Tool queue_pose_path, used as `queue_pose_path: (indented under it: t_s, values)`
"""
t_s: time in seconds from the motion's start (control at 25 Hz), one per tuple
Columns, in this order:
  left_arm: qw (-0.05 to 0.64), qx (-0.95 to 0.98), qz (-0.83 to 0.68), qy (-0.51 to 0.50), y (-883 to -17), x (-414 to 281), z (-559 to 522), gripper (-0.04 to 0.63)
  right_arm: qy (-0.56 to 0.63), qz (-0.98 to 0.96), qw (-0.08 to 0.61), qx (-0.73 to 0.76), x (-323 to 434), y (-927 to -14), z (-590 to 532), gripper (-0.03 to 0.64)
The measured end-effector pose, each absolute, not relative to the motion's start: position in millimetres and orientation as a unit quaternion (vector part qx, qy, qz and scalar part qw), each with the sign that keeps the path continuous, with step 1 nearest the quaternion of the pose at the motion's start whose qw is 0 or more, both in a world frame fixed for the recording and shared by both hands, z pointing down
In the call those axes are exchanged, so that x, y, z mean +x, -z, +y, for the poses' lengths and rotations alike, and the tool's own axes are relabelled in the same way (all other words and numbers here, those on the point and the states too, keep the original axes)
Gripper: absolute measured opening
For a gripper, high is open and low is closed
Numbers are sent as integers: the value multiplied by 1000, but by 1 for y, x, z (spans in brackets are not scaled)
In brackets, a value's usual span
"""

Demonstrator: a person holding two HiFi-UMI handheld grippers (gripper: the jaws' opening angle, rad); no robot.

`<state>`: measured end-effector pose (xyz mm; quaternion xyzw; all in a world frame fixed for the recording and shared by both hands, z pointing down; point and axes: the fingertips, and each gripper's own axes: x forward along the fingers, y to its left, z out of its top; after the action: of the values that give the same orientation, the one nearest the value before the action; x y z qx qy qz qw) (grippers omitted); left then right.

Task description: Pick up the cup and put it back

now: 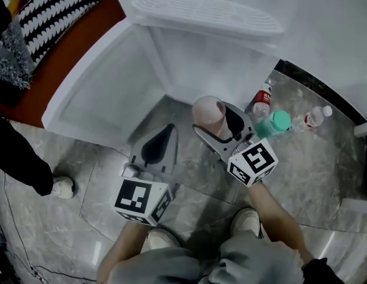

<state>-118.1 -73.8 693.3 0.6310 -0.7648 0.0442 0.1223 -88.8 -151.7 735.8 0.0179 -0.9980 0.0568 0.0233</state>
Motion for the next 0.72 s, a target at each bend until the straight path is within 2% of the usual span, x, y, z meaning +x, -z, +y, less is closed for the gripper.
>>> queue_pose_path:
  t_s: [0.16,0.32,0.56,0.72]
  values:
    - [128,628,-766,-45,-702,-117,-71,12,-40,-997,45,50,-104,-752,-174,364]
    - [125,635,-755,-101,-722,-115,-72,12,-42,-993,57,90,-122,-771,-205,364]
    - [148,623,-764,-85,-728,-126,-61,12,-38,-991,73,110,-162,-784,-235,364]
    - [128,633,-755,-109,-733,-126,-62,12,-28,-987,79,135,-187,-790,-260,364]
